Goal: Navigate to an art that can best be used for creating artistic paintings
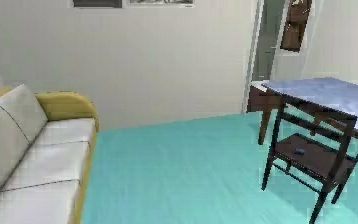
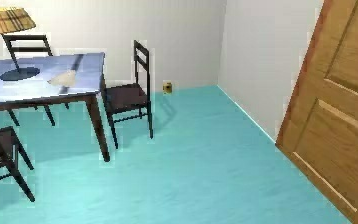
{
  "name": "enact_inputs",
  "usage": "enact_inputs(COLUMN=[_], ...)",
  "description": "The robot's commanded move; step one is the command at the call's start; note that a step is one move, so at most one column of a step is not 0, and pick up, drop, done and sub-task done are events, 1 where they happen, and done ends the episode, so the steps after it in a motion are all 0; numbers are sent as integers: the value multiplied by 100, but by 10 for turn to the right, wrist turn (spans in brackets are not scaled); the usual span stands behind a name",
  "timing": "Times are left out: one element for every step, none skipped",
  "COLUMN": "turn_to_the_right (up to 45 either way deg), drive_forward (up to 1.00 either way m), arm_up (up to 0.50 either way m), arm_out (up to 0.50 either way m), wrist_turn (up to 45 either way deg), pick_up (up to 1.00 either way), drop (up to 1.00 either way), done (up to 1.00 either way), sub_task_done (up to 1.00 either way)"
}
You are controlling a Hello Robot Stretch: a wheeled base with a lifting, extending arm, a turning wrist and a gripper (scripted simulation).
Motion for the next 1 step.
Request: enact_inputs(turn_to_the_right=[150], drive_forward=[0], arm_up=[0], arm_out=[0], wrist_turn=[0], pick_up=[0], drop=[0], done=[0], sub_task_done=[0])
